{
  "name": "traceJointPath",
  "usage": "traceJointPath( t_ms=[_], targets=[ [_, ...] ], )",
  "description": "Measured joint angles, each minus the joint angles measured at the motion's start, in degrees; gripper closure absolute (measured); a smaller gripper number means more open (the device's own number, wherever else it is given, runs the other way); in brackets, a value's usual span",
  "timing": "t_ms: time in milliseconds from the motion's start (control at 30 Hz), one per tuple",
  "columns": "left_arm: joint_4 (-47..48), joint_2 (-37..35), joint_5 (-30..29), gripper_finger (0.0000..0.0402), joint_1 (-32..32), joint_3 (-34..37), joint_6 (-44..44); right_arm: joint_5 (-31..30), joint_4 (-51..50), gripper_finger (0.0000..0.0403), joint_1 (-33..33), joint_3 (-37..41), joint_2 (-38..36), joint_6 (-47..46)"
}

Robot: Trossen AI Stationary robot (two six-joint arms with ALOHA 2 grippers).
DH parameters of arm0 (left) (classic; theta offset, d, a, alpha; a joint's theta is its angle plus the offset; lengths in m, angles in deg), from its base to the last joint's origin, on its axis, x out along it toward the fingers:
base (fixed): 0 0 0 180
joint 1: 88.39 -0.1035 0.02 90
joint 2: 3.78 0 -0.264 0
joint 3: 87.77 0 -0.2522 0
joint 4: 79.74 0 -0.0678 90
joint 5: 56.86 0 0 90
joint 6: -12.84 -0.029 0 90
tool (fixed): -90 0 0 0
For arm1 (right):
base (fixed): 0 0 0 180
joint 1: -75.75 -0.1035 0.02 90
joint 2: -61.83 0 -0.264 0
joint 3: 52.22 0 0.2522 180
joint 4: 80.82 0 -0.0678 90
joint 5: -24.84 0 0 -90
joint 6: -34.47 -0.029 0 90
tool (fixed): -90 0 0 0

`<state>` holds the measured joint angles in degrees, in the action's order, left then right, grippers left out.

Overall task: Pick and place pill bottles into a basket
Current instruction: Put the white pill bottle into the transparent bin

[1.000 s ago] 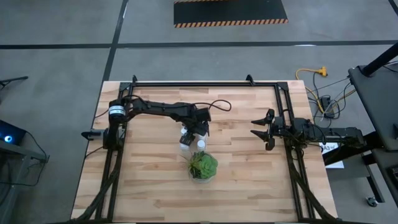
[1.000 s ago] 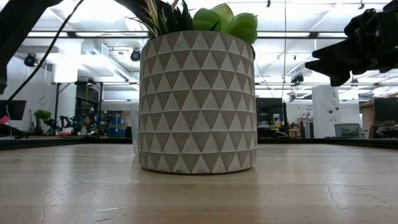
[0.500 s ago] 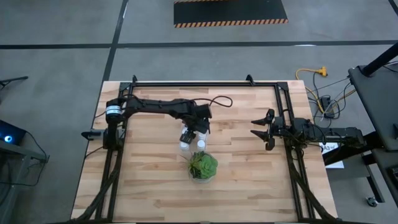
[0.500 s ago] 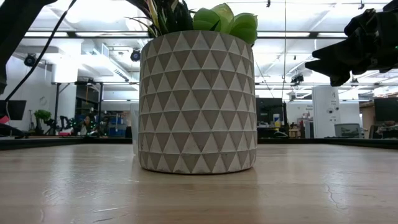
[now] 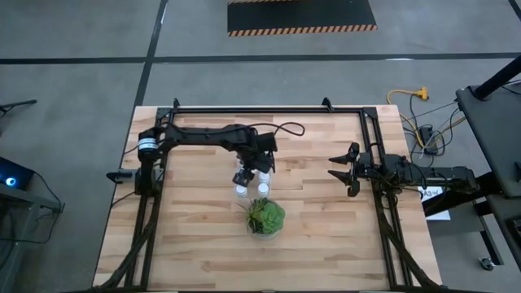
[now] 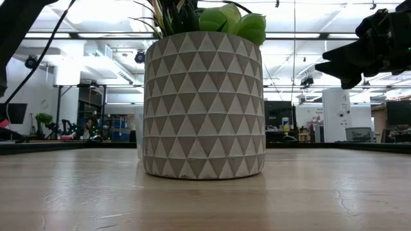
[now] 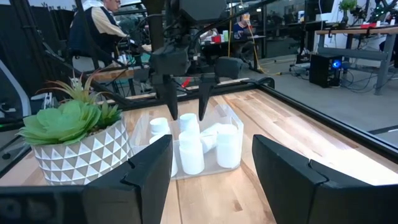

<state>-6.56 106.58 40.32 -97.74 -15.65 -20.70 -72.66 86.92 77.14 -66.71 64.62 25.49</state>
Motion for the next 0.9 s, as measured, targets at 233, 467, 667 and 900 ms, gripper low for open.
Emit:
traceJointPath(
  t_ms=[233, 467, 667, 900],
  targets=[
    [0.8, -2.4, 0.7, 0.0182, 0.0, 0.7, -3.9, 0.0, 0.0, 0.0193, 0.0, 0.0, 0.0, 0.0],
    [1.6, -3.7, 3.3, 0.0182, -2.5, 1.0, -6.8, 0.0, 0.0, 0.0193, 0.0, 0.0, 0.0, 0.0],
    [2.5, -3.7, 3.9, 0.0182, -5.0, 1.0, -10.0, 0.0, 0.0, 0.0193, 0.0, 0.0, 0.0, 0.0],
    [4.0, -3.9, 4.1, 0.0182, -6.0, 1.8, -13.6, 0.0, 0.0, 0.0193, 0.0, 0.0, 0.0, 0.0]
  ],
)
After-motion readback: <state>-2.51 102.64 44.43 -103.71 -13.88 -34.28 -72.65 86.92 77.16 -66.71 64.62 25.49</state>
